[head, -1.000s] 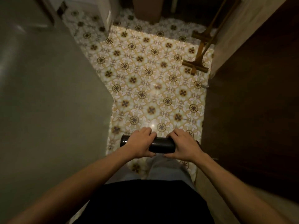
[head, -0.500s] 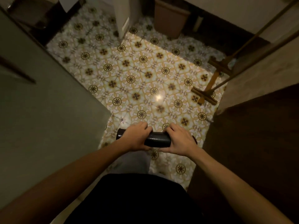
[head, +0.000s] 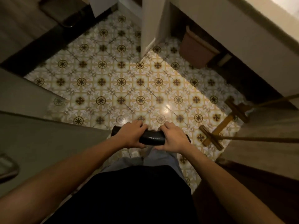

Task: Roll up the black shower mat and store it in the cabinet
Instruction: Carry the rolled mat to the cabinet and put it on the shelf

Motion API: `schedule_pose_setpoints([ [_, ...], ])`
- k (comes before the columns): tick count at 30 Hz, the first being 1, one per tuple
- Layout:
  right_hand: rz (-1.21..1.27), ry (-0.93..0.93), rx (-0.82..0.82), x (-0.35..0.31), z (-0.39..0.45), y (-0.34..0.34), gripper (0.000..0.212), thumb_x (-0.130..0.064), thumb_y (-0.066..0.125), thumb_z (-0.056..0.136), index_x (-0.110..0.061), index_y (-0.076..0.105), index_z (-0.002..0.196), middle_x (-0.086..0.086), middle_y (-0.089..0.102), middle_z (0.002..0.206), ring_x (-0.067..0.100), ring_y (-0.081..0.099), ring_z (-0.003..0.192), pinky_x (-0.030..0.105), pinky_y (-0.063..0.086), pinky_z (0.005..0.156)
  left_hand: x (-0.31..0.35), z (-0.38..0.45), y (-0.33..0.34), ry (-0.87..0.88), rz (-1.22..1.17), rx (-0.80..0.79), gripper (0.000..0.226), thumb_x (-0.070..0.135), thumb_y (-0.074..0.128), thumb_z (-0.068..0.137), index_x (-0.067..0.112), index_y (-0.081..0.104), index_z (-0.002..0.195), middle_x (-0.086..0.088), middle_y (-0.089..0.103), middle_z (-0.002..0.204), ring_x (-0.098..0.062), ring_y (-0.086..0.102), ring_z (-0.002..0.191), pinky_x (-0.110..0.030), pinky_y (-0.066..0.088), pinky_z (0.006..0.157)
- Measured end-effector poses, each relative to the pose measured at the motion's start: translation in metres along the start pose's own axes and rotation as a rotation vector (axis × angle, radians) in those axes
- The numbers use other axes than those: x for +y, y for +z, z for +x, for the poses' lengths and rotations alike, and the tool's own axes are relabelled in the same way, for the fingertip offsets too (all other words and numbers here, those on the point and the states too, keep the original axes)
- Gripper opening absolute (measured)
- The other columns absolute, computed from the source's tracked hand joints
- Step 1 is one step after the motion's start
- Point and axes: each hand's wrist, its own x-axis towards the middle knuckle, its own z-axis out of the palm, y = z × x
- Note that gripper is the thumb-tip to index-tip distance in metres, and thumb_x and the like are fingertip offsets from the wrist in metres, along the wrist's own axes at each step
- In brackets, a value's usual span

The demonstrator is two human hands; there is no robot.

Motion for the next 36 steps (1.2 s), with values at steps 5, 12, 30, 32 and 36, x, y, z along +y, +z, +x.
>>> schedule_pose_setpoints([
  [5,-0.012,-0.086,-0.087,0.038,0.089,-0.041,0.072,-0.072,0.071,0.069,-0.016,0.056,0.111,0.005,0.052,0.110,0.025,0.053,0.098,0.042,0.050,0.083,-0.048,0.057,-0.031,-0.093,-0.081,-0.013,0.067,0.065,0.066,0.075,0.020,0.048,0.121,-0.004,0.049,0.117,-0.022,0.049,0.106,-0.035,0.043,0.076],
  [12,-0.052,-0.217,-0.206,0.074,0.224,-0.120,0.072,-0.069,0.076,0.067,-0.019,0.056,0.116,0.003,0.051,0.110,0.024,0.052,0.101,0.038,0.049,0.084,-0.117,0.131,-0.094,-0.268,-0.159,-0.035,0.068,0.061,0.067,0.078,0.020,0.045,0.127,-0.007,0.049,0.121,-0.025,0.047,0.112,-0.036,0.044,0.078],
  [30,-0.146,-0.373,-0.291,-0.025,0.593,-0.275,0.075,-0.067,0.081,0.064,-0.015,0.057,0.113,0.007,0.052,0.112,0.028,0.053,0.100,0.043,0.051,0.079,-0.446,0.196,-0.236,-0.452,-0.237,-0.020,0.081,0.068,0.062,0.080,0.017,0.038,0.138,-0.010,0.043,0.134,-0.028,0.045,0.119,-0.042,0.046,0.089],
  [32,-0.144,-0.368,-0.224,-0.039,0.634,-0.296,0.074,-0.069,0.079,0.062,-0.017,0.059,0.111,0.006,0.053,0.109,0.027,0.054,0.100,0.041,0.051,0.077,-0.488,0.201,-0.261,-0.453,-0.262,0.013,0.082,0.066,0.063,0.079,0.017,0.037,0.140,-0.009,0.044,0.131,-0.027,0.044,0.119,-0.042,0.046,0.089],
  [36,-0.099,-0.311,-0.152,-0.048,0.698,-0.321,0.076,-0.073,0.077,0.062,-0.017,0.061,0.110,0.006,0.055,0.107,0.026,0.055,0.097,0.039,0.052,0.075,-0.563,0.228,-0.305,-0.397,-0.221,-0.020,0.080,0.066,0.064,0.079,0.019,0.038,0.138,-0.006,0.042,0.127,-0.025,0.042,0.119,-0.040,0.048,0.088],
])
